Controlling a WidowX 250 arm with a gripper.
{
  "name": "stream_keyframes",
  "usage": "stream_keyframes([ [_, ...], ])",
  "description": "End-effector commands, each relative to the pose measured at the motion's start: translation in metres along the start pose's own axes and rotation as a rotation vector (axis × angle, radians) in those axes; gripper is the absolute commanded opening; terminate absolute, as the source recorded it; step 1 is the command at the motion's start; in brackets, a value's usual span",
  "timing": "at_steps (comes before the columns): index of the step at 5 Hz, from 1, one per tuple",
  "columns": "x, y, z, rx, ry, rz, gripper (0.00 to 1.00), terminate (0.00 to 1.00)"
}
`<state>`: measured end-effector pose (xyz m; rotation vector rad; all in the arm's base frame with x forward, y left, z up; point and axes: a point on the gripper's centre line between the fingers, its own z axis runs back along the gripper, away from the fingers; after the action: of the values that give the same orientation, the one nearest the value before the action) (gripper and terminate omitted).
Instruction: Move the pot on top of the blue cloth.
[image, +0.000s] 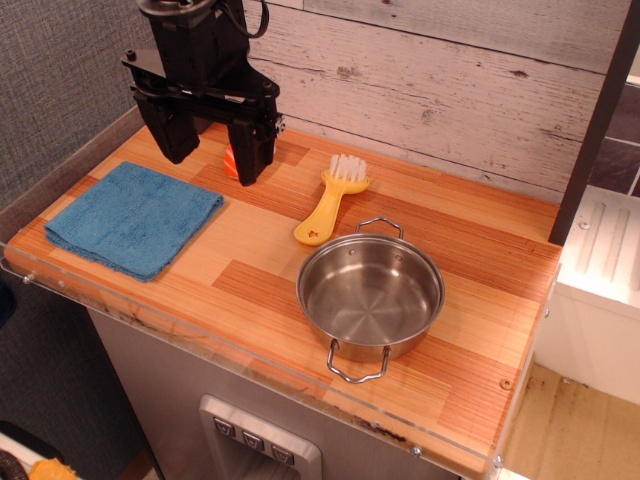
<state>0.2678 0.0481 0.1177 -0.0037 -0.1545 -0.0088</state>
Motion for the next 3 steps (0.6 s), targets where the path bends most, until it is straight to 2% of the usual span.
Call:
stream_keyframes([
  [1, 0.0, 0.0, 0.0, 0.0, 0.0, 0.0, 1.0, 0.0],
  [3, -0.007, -0.033, -0.031, -0.02, 0.065, -0.064, 1.0, 0.0],
])
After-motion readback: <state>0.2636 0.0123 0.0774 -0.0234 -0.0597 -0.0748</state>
